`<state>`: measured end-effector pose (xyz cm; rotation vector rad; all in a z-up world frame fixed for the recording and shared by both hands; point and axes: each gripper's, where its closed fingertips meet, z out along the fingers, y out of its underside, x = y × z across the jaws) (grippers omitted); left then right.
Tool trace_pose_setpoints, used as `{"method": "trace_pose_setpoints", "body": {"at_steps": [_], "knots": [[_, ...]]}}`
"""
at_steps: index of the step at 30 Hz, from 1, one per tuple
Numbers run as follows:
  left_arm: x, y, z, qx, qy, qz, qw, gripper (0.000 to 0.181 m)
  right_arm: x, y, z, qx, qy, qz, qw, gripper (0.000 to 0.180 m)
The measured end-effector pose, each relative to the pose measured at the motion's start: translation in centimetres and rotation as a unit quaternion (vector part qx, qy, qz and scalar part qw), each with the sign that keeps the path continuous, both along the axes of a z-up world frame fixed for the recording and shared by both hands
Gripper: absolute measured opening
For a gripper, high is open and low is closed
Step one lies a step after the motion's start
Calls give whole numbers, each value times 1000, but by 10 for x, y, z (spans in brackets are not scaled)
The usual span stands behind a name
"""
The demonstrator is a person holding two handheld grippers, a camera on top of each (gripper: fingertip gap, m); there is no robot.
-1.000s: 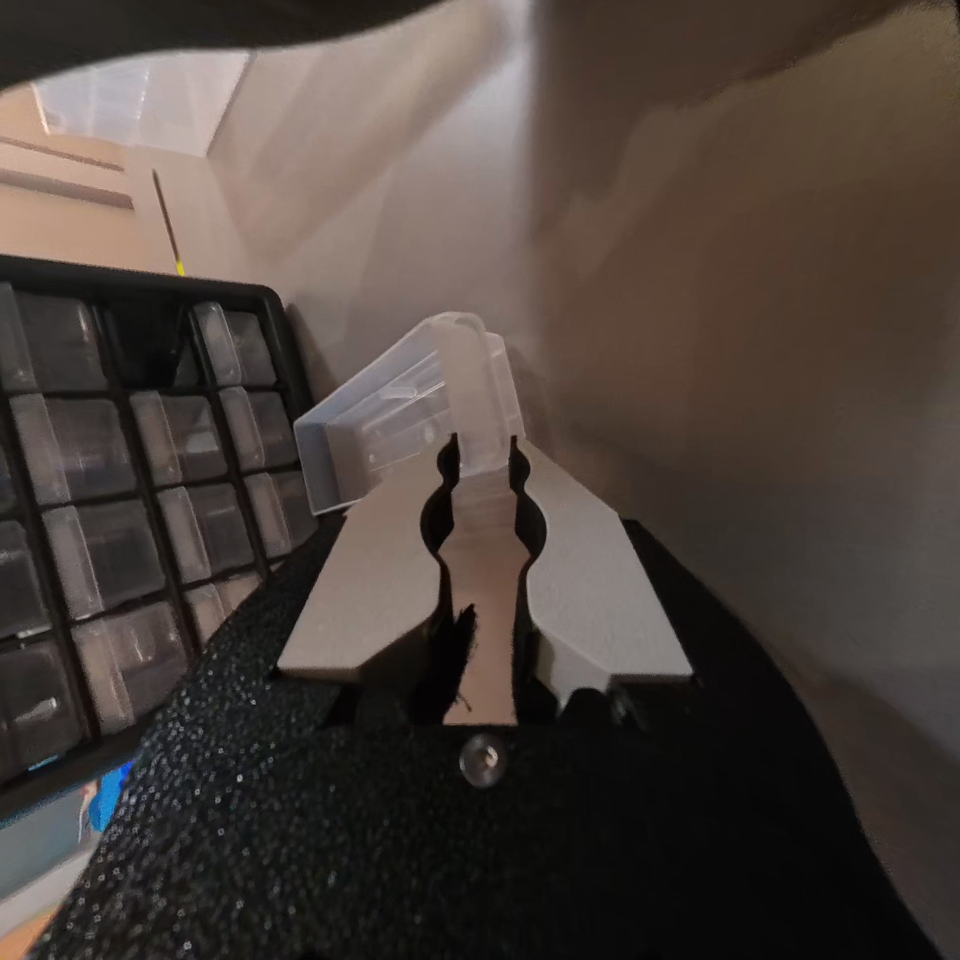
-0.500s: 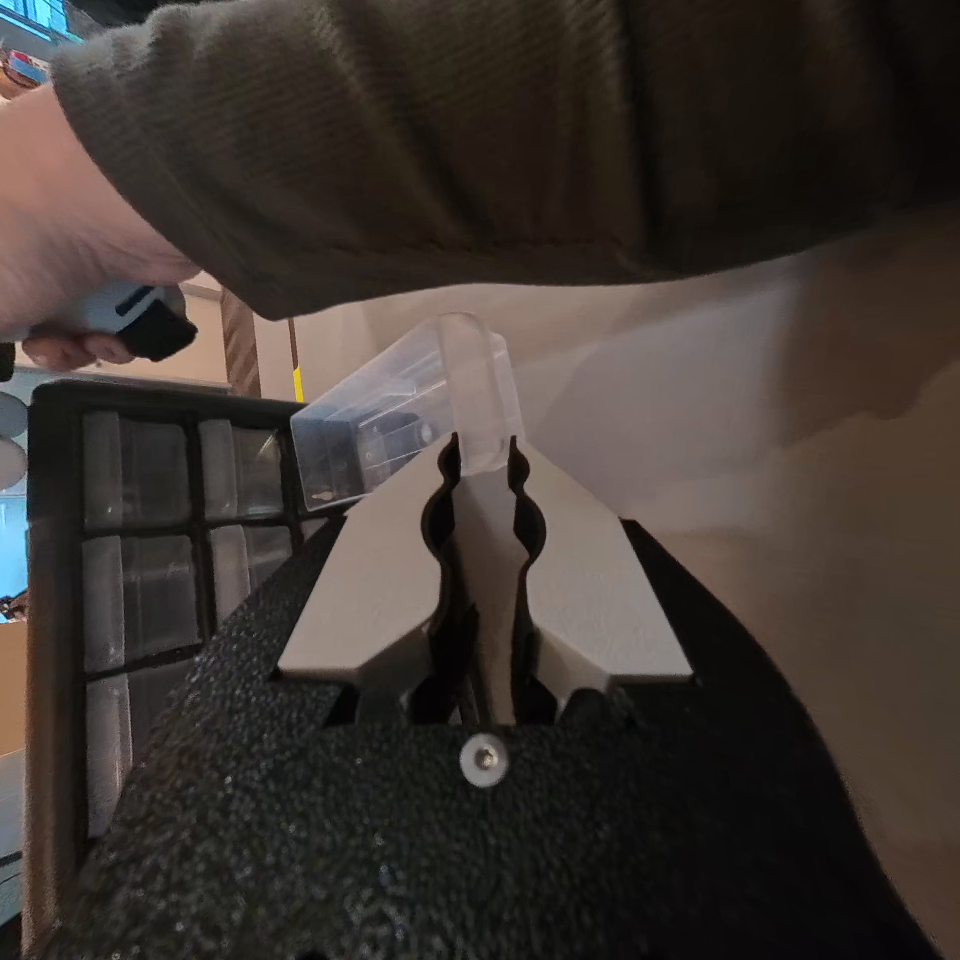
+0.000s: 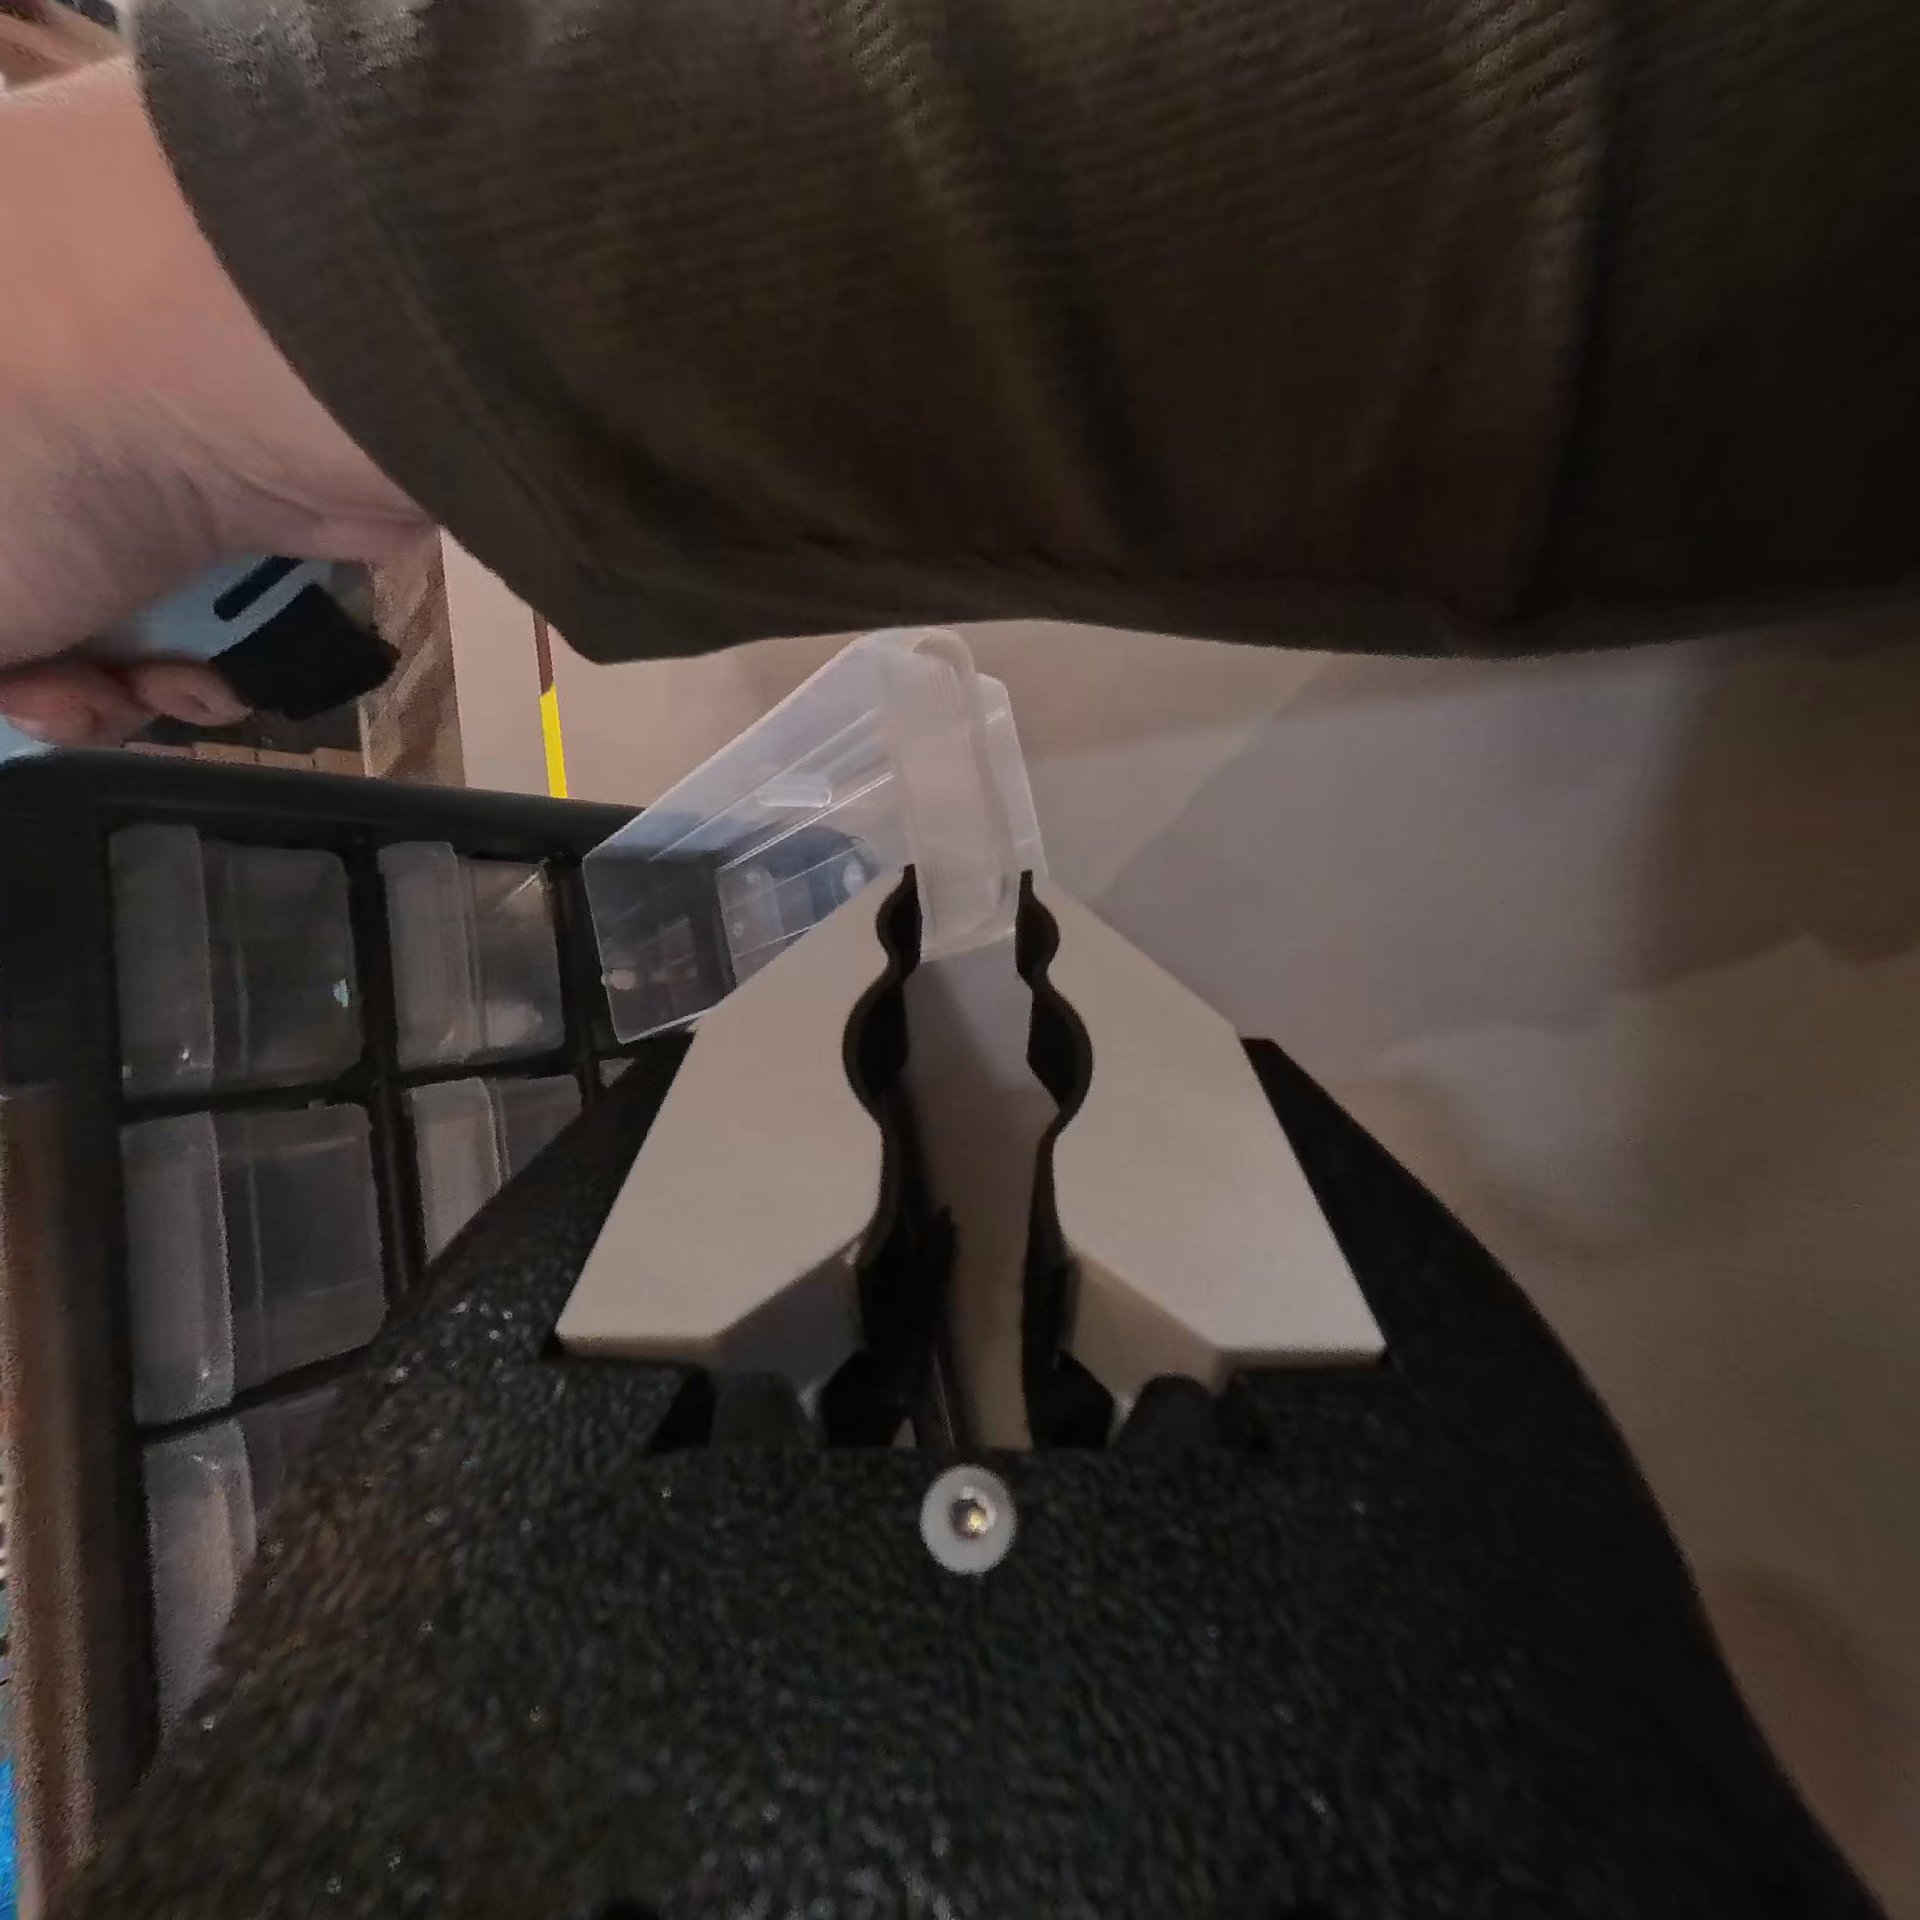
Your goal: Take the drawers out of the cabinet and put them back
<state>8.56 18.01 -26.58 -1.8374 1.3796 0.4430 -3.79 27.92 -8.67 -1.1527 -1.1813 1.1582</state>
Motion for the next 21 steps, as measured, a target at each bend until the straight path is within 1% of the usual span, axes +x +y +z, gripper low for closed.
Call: {"method": "trace_pose_setpoints", "body": {"at_steps": [5,9,13,15,18,20,21], "knots": [[-2,-5,4,-32,6,5,999,15,0,0,0,0,0,0,1000,29],[-9,5,9,-28,17,14,999,16,0,0,0,2,-2,-1,1000,29],[-17,18,6,-20,35,25,999,16,0,0,0,0,-1,0,1000,29],[-28,30,3,2,53,43,998,16,0,0,0,0,-1,0,1000,29],[-50,56,6,74,74,81,991,19,0,0,0,1,-1,0,1000,29],[-72,69,10,122,89,139,979,20,0,0,0,1,-1,0,1000,29],[-81,72,15,154,98,167,969,27,0,0,0,1,-1,0,1000,29]]}}
